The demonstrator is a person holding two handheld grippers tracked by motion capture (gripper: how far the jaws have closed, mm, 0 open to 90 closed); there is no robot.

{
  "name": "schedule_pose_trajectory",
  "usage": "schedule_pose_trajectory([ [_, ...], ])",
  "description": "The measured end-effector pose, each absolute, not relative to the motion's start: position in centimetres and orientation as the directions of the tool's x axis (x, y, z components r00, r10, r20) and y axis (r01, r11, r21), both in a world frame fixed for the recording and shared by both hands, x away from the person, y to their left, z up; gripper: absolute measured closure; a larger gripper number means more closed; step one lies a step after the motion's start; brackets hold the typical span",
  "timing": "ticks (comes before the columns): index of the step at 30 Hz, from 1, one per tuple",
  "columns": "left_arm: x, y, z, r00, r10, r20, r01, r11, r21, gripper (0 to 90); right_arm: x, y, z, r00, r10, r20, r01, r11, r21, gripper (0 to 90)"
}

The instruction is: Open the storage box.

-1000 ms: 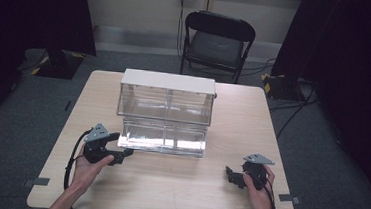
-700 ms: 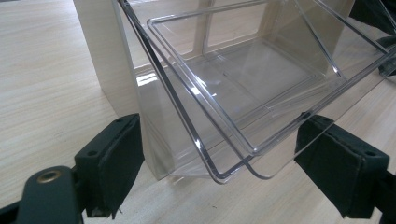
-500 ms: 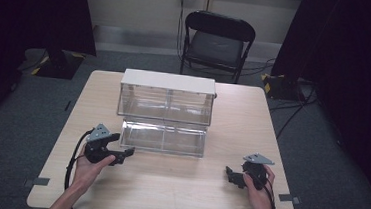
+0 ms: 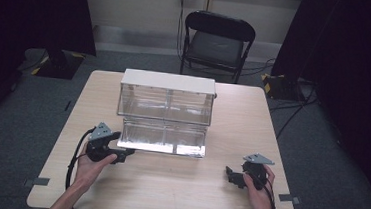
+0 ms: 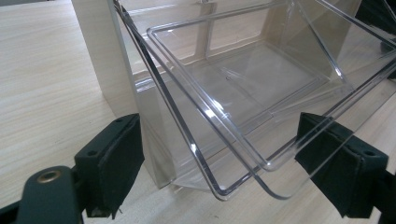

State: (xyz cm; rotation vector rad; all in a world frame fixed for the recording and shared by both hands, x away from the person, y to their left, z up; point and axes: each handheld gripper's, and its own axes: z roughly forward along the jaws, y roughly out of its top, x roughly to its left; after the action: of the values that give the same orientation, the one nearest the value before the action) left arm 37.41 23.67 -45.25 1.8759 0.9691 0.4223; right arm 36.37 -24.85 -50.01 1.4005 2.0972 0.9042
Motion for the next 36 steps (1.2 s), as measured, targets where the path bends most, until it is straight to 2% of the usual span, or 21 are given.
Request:
schedule_pose_trajectory([
  [22,38.3,23.1,-44.1,0.626,0.770,-0.123,0.437,-0.216,0.873,16.0,36.4,-24.8,-50.0,-0.377,0.926,-0.015,0.625,0.267,0.734,12.5],
  [32,38.7,22.8,-44.0,0.630,0.770,-0.106,0.443,-0.244,0.863,15.9,36.4,-24.8,-50.0,-0.377,0.926,-0.015,0.625,0.266,0.734,12.5],
  [36,38.9,22.6,-43.7,0.631,0.769,-0.106,0.439,-0.241,0.866,12.3,36.4,-24.8,-50.0,-0.377,0.926,-0.015,0.625,0.267,0.734,12.5],
])
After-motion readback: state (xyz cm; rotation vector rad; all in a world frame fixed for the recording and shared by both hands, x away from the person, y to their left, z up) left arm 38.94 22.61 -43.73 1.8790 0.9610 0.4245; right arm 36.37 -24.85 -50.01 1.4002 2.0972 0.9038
